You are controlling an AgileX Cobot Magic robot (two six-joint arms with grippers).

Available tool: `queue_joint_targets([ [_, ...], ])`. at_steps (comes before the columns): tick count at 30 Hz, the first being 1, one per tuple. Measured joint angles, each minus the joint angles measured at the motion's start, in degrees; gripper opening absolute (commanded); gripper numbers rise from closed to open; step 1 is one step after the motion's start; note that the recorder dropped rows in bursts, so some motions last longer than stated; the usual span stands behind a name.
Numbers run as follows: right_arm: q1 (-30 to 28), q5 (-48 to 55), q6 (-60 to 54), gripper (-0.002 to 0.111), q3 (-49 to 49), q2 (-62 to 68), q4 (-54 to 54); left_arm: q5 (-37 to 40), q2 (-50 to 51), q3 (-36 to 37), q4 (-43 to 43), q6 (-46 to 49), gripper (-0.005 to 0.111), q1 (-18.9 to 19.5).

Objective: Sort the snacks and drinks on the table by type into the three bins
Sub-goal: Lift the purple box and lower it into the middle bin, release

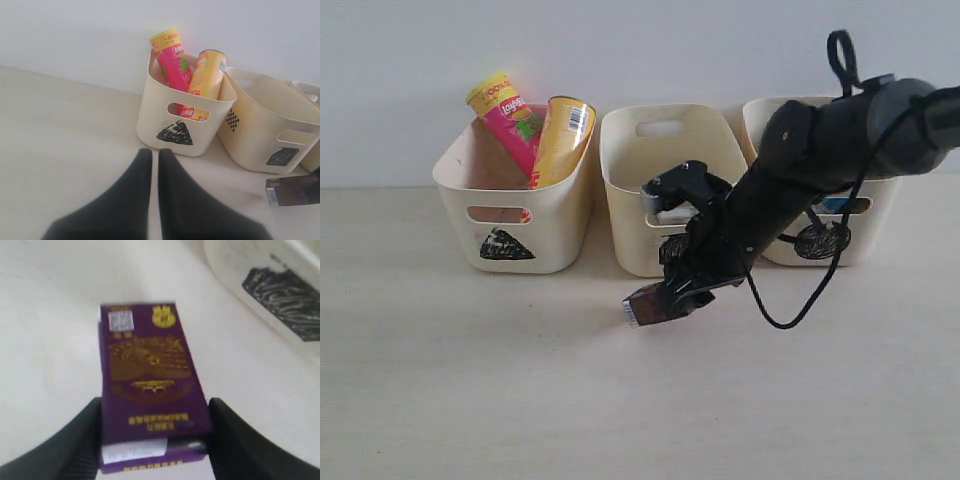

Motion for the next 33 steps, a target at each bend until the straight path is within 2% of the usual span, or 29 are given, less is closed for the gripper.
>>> queue_joint_targets([
  [7,0.00,6.14,-0.14,0.000,0.00,-8.71,0.00,0.00,0.00,0.00,0.00,0.00,0.004,0.00],
  [13,0.00,4.31,-0.14,0.000,0.00,-15.86,0.00,0.00,0.00,0.00,0.00,0.00,0.004,0.00],
  [21,0.00,-10.07,-0.27,0.000,0.00,-20.82,-1.23,0.00,0.00,0.00,0.00,0.00,0.004,0.00],
  [33,0.00,-36.90,-1.37,0.000,0.00,-15.97,-2.26,0.00,0.00,0.00,0.00,0.00,0.004,0.00],
])
